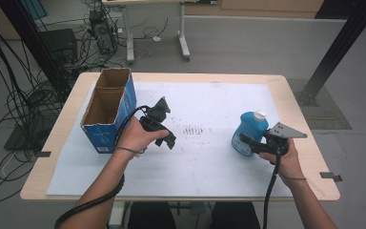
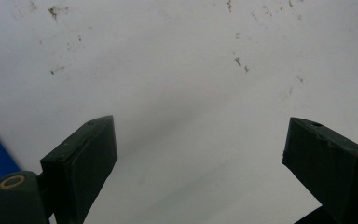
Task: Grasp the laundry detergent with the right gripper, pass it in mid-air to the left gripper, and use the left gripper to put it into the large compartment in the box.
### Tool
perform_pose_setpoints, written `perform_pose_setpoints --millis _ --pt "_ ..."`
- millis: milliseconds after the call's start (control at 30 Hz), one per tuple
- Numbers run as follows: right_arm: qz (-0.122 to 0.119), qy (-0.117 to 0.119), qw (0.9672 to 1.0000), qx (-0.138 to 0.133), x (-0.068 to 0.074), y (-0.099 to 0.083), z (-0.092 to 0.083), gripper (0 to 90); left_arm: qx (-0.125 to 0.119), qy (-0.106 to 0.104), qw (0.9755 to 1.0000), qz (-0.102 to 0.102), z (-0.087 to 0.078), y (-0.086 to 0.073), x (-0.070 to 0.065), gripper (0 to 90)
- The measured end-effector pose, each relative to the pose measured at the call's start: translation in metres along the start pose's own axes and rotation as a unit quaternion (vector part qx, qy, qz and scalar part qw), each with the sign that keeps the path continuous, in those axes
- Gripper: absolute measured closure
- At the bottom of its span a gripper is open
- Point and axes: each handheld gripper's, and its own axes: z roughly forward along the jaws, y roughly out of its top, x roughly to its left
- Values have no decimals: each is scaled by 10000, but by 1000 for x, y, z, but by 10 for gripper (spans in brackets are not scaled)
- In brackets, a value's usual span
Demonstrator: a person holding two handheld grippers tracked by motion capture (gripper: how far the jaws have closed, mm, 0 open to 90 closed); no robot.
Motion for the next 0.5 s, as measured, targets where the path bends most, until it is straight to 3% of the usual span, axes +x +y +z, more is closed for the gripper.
perform_pose_setpoints --millis 500 --pt "-21 13 10000 10 0 0 0 439 -16 -12 10000 -22 -1 -4 -2 102"
